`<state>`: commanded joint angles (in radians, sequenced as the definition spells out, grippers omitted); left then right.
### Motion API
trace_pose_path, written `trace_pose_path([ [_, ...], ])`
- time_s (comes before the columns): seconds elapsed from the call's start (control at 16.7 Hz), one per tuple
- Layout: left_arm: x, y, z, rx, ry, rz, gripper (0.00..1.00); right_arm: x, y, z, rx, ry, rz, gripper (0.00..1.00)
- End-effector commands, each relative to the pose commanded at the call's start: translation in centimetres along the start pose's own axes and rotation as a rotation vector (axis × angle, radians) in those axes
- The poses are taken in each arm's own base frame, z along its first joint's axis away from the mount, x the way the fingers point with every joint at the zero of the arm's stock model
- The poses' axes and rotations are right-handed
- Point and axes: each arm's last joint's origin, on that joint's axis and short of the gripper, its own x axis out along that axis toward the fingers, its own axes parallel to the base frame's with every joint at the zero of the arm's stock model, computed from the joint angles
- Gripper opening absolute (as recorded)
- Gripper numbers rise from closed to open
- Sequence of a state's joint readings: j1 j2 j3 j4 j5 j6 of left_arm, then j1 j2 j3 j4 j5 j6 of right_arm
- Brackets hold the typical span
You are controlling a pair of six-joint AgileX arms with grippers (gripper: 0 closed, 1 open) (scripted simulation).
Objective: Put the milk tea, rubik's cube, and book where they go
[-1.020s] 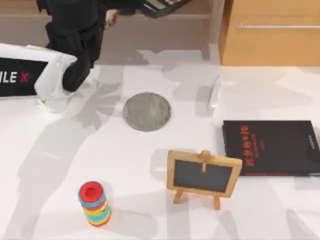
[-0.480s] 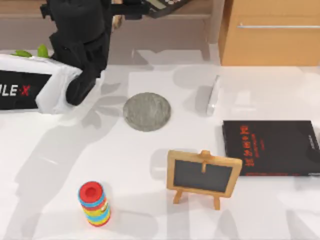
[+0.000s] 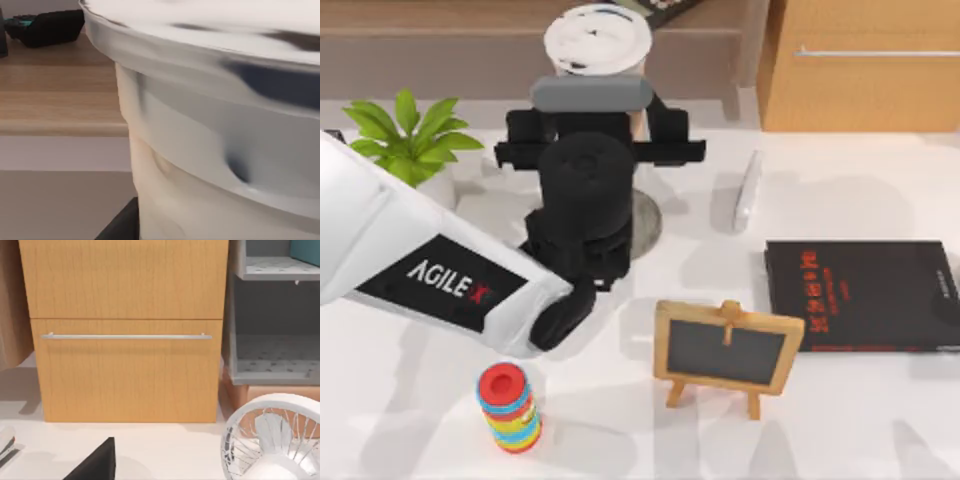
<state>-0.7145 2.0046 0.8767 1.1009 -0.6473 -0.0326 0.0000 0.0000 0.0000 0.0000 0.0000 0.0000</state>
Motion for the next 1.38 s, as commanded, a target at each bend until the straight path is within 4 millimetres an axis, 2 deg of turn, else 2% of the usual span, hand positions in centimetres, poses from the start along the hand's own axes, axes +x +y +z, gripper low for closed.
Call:
trace_pose_path([
  [0.18,-0.4,-0.4,-2.2,0.020,0.031,0.001,0.00,0.0,0.0,0.0,0.000,0.000,0.000,1.00],
  [0.66,0.1,-0.1,-1.8,-0.015,0.004,0.005,0.00,0.0,0.0,0.0,0.000,0.000,0.000,1.00],
  [0.84,0.2,0.3,-3.2,-0.007,0.017,0.016,0.00,0.0,0.0,0.0,0.000,0.000,0.000,1.00],
  [1.02,-0.2,-0.1,-4.7,0.013,0.029,0.007,0.00,0.0,0.0,0.0,0.000,0.000,0.000,1.00],
  [1.38,-0.3,-0.3,-5.2,0.020,0.032,0.001,0.00,0.0,0.0,0.0,0.000,0.000,0.000,1.00],
])
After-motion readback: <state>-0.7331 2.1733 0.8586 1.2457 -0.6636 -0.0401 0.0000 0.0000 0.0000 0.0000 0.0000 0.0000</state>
